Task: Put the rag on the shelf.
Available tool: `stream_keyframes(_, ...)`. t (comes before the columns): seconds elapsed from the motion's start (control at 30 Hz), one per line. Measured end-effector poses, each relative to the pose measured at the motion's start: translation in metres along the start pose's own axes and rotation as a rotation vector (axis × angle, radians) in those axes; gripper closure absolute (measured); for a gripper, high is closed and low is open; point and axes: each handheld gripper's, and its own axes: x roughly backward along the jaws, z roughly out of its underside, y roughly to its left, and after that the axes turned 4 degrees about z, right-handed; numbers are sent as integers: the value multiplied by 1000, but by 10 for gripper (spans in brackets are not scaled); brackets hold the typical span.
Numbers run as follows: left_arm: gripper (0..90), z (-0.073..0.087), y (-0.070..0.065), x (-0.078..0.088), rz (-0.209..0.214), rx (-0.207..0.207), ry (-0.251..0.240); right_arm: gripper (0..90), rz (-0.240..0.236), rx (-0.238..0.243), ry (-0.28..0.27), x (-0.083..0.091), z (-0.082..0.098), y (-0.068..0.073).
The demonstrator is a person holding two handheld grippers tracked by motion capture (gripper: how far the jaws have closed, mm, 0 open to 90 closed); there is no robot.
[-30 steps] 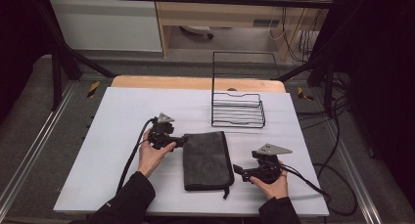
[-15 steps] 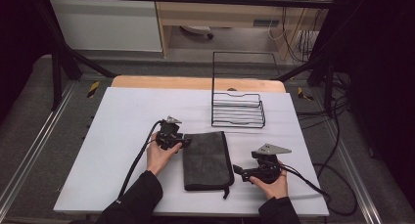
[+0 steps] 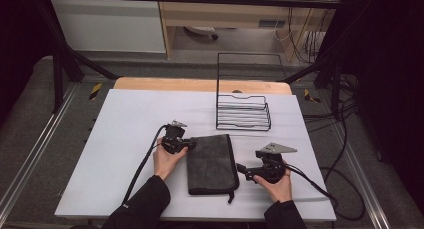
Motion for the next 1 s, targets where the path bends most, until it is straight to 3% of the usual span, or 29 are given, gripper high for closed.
stream_keyframes(0.37, 758, 2, 0, -1, 1, 11, -13, 20, 2, 11, -21, -18, -28, 6)
stream_keyframes(0.67, 760, 4, 0, -1, 1, 0, -23, 24, 45, -2, 23, -50, -44, 1)
stream_keyframes(0.83, 760, 4, -1, -1, -5, -6, -26, 96, 40, -42, 15, -69, -51, -4)
stream_keyframes(1.0, 760, 4, -1, -1, -3, -11, -26, 201, 40, -35, 45, -88, -56, -4)
